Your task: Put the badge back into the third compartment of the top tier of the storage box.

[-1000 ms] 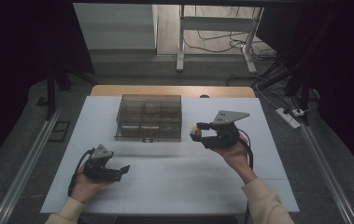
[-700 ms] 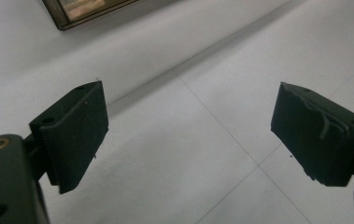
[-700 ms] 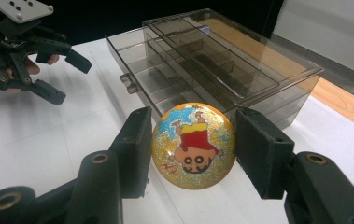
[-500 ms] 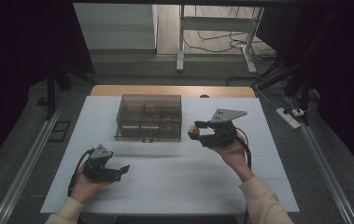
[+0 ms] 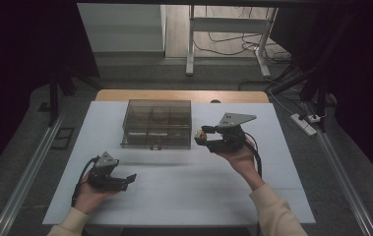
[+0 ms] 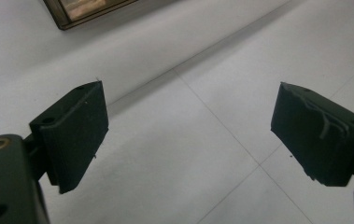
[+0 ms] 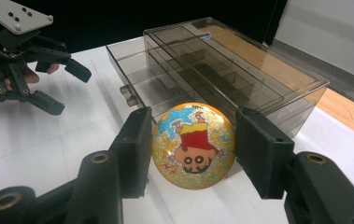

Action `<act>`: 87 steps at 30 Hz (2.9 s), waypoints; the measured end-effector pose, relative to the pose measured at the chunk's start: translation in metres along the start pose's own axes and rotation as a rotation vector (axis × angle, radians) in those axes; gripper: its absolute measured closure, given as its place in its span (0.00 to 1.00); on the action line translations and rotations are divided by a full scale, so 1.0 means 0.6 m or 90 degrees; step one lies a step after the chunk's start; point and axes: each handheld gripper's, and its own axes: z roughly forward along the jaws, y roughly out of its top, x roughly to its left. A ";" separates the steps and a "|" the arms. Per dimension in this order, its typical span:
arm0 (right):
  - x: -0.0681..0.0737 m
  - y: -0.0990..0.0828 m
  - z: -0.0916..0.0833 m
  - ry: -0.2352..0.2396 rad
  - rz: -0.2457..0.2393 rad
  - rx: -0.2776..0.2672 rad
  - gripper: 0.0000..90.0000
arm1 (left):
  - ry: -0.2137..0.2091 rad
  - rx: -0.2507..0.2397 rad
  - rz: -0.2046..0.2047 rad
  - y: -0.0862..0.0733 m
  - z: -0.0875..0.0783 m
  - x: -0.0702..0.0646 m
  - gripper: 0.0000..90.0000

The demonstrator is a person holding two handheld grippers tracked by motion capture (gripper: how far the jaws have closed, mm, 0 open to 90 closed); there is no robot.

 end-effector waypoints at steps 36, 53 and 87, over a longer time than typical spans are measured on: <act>0.004 0.023 0.071 0.027 -0.015 0.008 0.53 | 0.001 -0.001 0.002 0.000 -0.002 0.001 0.13; -0.009 0.026 0.131 0.030 -0.010 0.025 0.53 | 0.005 -0.003 0.000 -0.002 -0.004 0.003 0.13; -0.016 0.015 0.144 0.009 -0.005 0.035 0.37 | 0.006 -0.003 0.001 -0.003 -0.005 0.005 0.13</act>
